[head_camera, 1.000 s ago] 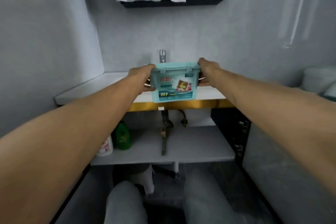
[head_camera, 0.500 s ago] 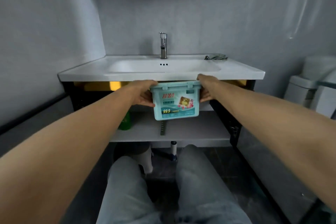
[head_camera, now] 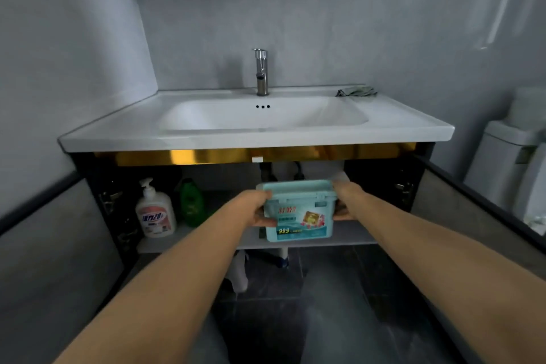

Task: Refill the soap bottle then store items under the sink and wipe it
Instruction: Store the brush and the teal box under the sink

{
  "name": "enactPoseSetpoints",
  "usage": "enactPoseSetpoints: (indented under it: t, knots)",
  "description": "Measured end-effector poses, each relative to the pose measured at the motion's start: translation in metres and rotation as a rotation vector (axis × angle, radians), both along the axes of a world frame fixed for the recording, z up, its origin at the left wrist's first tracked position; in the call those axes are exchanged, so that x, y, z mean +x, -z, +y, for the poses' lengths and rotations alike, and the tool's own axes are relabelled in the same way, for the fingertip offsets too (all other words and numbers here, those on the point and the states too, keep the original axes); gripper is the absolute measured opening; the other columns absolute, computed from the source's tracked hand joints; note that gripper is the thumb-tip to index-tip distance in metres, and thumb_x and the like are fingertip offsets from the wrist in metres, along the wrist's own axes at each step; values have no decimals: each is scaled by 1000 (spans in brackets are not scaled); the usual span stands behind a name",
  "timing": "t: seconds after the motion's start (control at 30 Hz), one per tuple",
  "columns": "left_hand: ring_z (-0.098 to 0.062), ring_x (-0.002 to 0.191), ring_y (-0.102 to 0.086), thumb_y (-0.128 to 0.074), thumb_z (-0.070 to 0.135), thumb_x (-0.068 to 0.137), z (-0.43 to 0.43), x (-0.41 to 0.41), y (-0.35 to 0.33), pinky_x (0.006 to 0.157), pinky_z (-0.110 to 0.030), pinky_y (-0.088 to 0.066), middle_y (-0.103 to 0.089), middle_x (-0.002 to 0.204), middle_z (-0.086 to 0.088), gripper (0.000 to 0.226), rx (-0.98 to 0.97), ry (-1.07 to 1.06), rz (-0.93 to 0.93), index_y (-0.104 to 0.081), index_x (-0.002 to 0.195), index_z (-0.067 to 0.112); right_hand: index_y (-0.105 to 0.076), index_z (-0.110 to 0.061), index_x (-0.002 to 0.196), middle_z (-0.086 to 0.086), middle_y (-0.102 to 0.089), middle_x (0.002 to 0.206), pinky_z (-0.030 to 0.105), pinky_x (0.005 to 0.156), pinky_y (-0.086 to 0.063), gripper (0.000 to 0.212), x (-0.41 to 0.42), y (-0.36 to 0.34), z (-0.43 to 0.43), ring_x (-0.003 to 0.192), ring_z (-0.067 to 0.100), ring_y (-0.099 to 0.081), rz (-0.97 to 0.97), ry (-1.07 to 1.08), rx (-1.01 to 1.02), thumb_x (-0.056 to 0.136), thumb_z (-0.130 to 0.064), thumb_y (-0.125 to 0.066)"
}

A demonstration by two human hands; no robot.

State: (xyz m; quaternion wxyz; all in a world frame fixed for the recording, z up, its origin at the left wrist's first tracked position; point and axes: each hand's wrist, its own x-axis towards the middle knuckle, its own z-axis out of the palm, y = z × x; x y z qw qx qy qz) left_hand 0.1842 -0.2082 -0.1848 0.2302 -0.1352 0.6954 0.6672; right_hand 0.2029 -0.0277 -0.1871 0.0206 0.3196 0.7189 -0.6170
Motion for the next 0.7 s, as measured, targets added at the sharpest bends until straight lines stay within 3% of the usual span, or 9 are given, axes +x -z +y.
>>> enactPoseSetpoints:
  t: [0.17,0.33,0.47,0.53,0.6,0.63,0.7]
  knots:
    - [-39,120,-55,-47,12,100,24,-31,29,100,-52,-46,-52,133,-22,35,34,0,-86,-44,132,-1,-61,-4,95,16,-65,78,39,61,-56,28,-37,47,26,68,28,-63,-23,130,-78,90,-30,-55]
    - [-40,123,-52,-45,8,100,50,-63,60,104,-50,-42,-48,138,-23,29,44,-44,-110,-45,128,1,-57,-5,95,16,-61,89,43,82,-54,25,-60,71,40,89,31,-63,1,178,-91,95,-29,-48]
    - [-42,118,-56,-45,7,100,63,-88,83,97,-49,-48,-52,135,-22,35,44,-70,-76,-44,134,0,-60,-5,92,13,-61,82,37,74,-53,28,-81,89,51,75,25,-61,0,193,-110,95,-29,-47]
    - [-42,116,-58,-46,6,99,66,-98,91,87,-44,-55,-52,134,-23,36,49,-82,-78,-45,135,1,-61,-4,94,15,-60,86,37,72,-53,28,-90,96,54,83,30,-63,-12,204,-95,95,-30,-48]
    - [-41,115,-58,-46,6,99,68,-105,98,66,-35,-59,-53,133,-23,36,39,-87,-74,-45,135,2,-62,-2,97,16,-61,88,38,70,-54,31,-98,102,56,92,34,-65,-16,228,-76,95,-30,-48]
    - [-41,115,-58,-46,6,99,68,-107,101,65,-34,-58,-53,133,-23,36,34,-87,-67,-45,135,2,-62,-1,100,17,-62,91,39,72,-54,32,-101,104,56,93,34,-65,-25,229,-62,94,-30,-49]
    - [-40,115,-58,-46,4,99,68,-114,106,81,-40,-55,-53,134,-22,37,33,-78,-63,-45,136,3,-63,-1,103,20,-65,100,41,78,-57,34,-108,110,57,92,34,-66,-29,231,-47,94,-31,-50]
